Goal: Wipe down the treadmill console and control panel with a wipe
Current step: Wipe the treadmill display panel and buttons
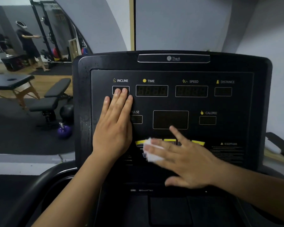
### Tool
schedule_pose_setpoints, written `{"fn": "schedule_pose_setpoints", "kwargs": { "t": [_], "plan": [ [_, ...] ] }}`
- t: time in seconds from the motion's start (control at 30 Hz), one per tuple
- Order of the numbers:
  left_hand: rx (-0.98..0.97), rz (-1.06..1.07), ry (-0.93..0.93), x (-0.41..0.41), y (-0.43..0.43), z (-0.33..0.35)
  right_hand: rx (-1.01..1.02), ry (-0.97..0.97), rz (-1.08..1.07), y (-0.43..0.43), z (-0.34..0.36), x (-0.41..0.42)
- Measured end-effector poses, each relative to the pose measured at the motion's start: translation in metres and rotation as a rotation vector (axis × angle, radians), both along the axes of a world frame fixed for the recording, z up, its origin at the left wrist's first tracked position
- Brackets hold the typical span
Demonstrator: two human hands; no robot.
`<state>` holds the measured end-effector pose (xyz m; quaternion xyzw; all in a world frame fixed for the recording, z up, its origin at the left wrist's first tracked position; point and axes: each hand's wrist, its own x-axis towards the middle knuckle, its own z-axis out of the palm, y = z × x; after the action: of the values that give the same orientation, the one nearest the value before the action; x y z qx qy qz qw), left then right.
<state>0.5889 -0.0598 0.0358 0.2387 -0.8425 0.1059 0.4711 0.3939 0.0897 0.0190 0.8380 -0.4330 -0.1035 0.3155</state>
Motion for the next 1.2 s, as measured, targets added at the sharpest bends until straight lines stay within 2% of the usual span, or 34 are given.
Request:
{"fn": "schedule_pose_setpoints", "kwargs": {
  "t": [0.13,0.23,0.37,0.5,0.77,0.97,1.2],
  "plan": [
    [-0.009,0.003,-0.001,0.001,0.000,0.001,0.133,0.034,0.088,0.001,0.006,-0.007],
    [-0.012,0.007,0.008,0.001,-0.001,0.000,0.077,0.069,0.081,-0.008,0.026,-0.020],
    [-0.008,0.011,0.005,0.000,-0.001,-0.001,-0.169,-0.027,-0.169,-0.032,0.085,-0.043],
    [-0.002,0.018,-0.007,0.000,0.000,0.000,-0.250,-0.101,-0.381,-0.037,0.116,-0.048],
    [0.001,0.027,-0.024,0.000,0.001,0.000,-0.456,-0.434,-0.180,-0.023,0.106,-0.037],
    [0.003,0.026,-0.018,0.000,0.000,0.000,-0.444,-0.635,-0.143,-0.030,0.106,-0.039],
    [-0.004,0.024,-0.006,-0.001,0.000,0.000,-0.400,-0.725,-0.197,-0.014,0.082,-0.032]
  ]
}}
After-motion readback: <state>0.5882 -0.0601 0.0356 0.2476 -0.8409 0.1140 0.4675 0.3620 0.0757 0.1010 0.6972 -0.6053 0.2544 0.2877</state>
